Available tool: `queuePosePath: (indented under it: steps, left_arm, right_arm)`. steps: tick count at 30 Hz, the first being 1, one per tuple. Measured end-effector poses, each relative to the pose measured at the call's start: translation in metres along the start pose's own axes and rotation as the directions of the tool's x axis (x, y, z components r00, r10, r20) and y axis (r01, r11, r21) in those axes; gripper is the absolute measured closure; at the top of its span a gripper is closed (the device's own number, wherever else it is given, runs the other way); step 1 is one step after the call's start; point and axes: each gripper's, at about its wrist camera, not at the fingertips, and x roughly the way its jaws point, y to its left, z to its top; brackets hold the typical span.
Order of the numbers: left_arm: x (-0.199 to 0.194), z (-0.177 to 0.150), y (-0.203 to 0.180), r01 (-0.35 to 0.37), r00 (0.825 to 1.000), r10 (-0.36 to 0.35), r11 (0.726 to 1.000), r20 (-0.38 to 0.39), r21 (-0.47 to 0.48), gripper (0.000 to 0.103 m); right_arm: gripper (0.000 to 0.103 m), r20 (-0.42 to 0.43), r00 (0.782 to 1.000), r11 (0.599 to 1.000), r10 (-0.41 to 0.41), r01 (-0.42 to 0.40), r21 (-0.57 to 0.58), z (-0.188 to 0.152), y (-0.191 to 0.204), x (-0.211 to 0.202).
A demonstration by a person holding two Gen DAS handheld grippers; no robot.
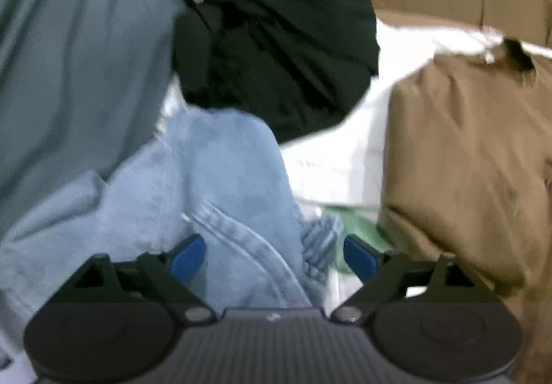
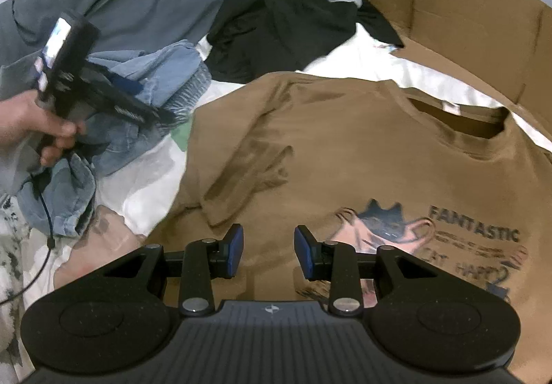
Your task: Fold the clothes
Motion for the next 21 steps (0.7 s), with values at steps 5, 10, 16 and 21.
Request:
queuePosePath:
  steps: [5,10,16,21]
  left_arm:
    - [0.013,-0.016,-0.005,-0.052,0.999,0.053,0.993,-0.009,0.103,0.017]
    - [0.0,-0.021,0.009,-0.028,0.998,0.032,0.997,-0.046,0.076,0.058]
    - [-0.041,-0.027,0.046,-0.089,0.996,0.088,0.994,-0.018,-0.055,0.082]
    - [-0.091,-0.033,0.071,-0.136,0.989,0.141,0.984,0.036,-0.117,0.083]
  right_arm:
    - [0.063,0.007,1.0,1.0,0.018,-0.018,-0.007,0.008,0.011,0.008]
    - [0.063,0.004,1.0,1.0,0.019,-0.019,-0.006,0.007,0.015,0.007]
    - [0.064,-0.006,1.0,1.0,0.021,-0.021,-0.004,0.002,0.016,0.006]
    - [0.064,-0.009,1.0,1.0,0.029,-0.029,-0.005,0.001,0.019,0.006]
